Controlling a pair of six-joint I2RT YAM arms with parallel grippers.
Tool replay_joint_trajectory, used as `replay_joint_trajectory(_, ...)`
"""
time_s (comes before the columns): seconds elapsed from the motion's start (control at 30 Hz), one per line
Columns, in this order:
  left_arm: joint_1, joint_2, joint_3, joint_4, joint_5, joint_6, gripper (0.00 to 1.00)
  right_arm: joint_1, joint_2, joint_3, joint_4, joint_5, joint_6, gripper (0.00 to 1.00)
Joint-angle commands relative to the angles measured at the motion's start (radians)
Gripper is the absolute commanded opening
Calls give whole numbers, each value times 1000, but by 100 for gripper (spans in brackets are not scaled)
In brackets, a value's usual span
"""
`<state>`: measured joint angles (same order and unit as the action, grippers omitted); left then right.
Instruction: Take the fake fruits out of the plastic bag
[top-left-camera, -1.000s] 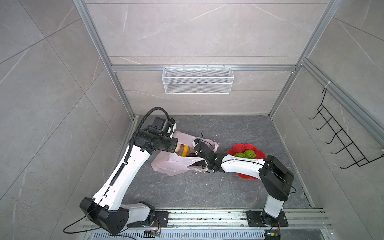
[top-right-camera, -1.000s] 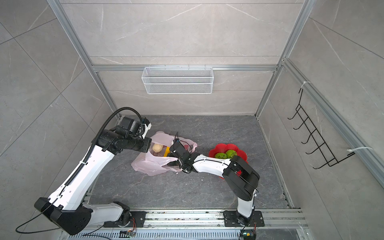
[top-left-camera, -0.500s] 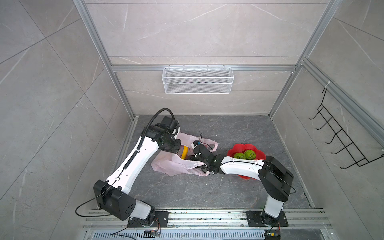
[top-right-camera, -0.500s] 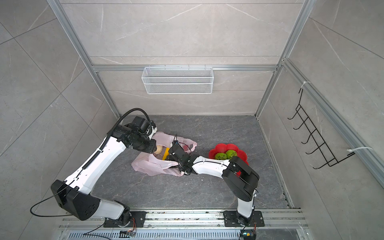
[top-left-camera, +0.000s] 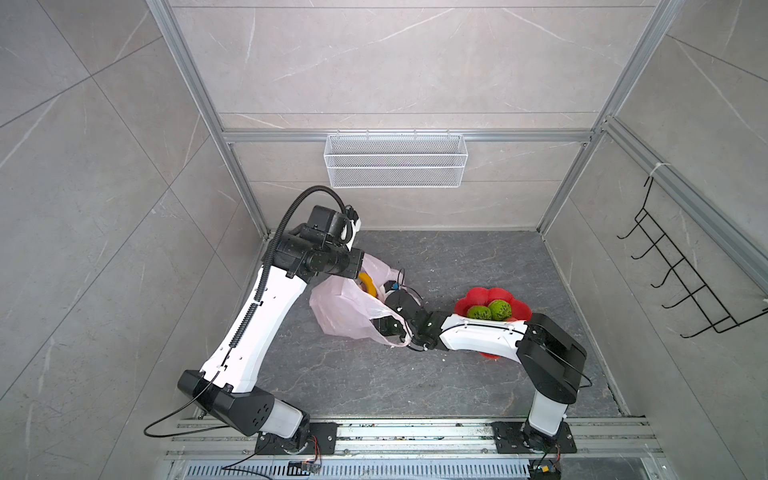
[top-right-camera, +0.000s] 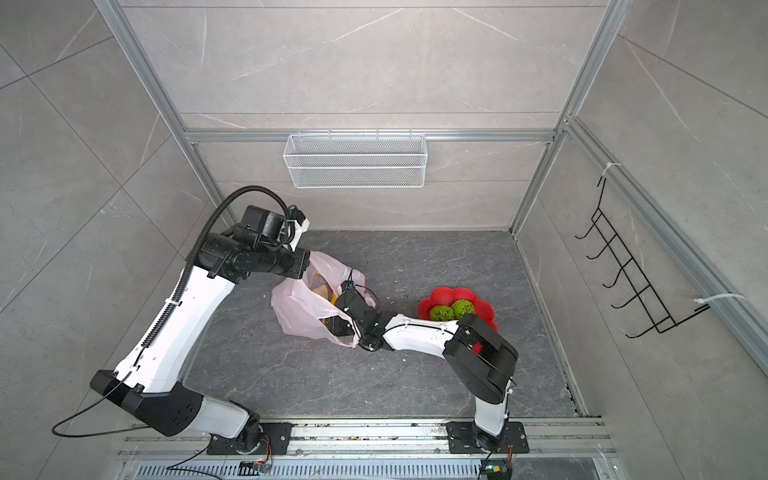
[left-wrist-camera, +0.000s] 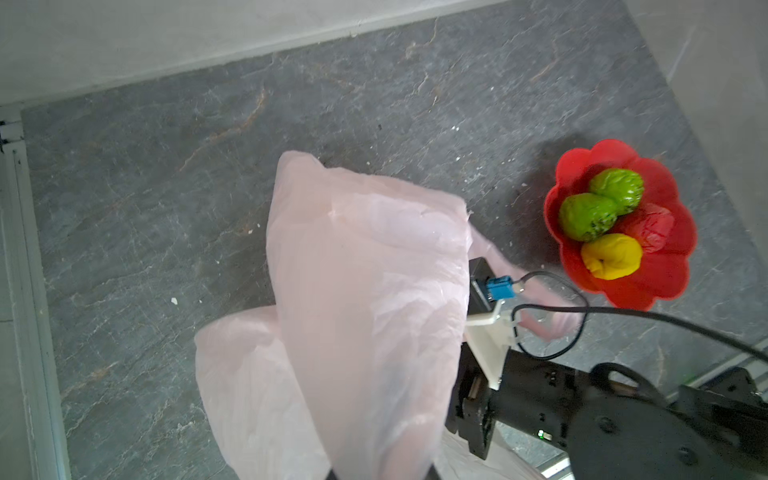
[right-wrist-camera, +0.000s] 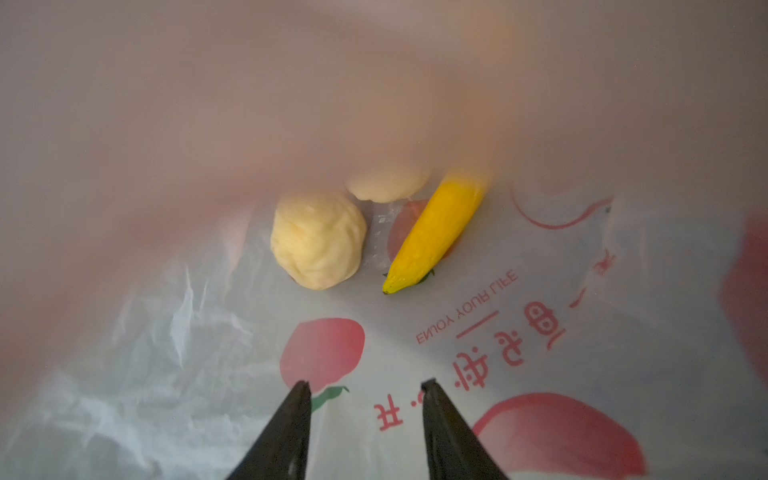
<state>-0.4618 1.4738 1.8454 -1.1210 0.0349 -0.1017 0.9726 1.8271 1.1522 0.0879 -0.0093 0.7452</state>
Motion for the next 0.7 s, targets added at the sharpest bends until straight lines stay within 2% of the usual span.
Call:
replay_joint_trajectory(0.0, -11, 8, 20, -10, 44, 41, 4, 26, 28, 12, 17, 22, 14, 47)
replay_joint_trajectory(0.23, -12, -51, -163, -39, -2, 72, 4, 33, 41, 27, -2, 49, 17, 47)
replay_joint_trajectory(0.57, -12, -127, -285, -134, 27, 34, 5, 59, 21, 79, -109, 19, -40, 48)
replay_joint_trajectory(0.67, -12, -159, -325, -132, 55, 28, 4, 81, -2, 73, -148, 43, -57, 48)
